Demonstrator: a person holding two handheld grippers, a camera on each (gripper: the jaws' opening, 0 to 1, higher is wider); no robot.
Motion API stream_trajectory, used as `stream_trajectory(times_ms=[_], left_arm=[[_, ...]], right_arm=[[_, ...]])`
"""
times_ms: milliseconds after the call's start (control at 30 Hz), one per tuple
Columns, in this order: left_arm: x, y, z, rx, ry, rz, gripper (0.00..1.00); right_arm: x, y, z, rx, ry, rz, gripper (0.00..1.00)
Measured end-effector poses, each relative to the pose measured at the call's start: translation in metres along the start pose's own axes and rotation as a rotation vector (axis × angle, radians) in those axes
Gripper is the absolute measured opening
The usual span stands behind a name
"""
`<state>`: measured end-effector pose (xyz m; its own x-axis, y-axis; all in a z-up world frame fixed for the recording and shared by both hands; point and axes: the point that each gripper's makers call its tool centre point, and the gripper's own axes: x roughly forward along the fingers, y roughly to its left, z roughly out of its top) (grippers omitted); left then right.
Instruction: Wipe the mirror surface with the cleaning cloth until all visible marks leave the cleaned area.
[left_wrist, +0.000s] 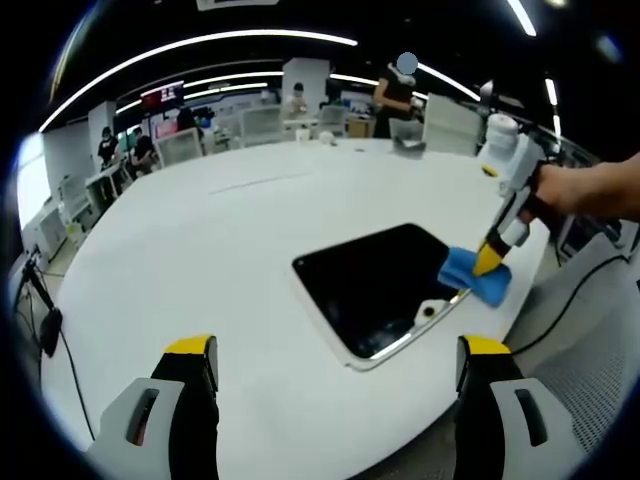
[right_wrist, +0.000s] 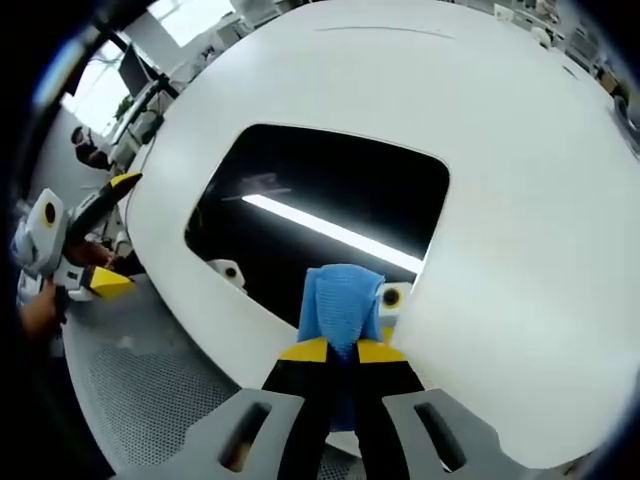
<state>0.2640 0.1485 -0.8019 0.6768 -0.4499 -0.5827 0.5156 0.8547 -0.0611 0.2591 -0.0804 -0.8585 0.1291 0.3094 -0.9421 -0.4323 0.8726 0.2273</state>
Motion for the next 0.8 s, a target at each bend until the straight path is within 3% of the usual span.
stream_trajectory(times_ms=[800], left_arm=[[0.0012,-0.0013,-0.0009,0.005,0.004,-0.009,1.0]], right_arm=[[-0.002,-0.0079,-0.0021,0.001,0.022,-0.015,0.02]])
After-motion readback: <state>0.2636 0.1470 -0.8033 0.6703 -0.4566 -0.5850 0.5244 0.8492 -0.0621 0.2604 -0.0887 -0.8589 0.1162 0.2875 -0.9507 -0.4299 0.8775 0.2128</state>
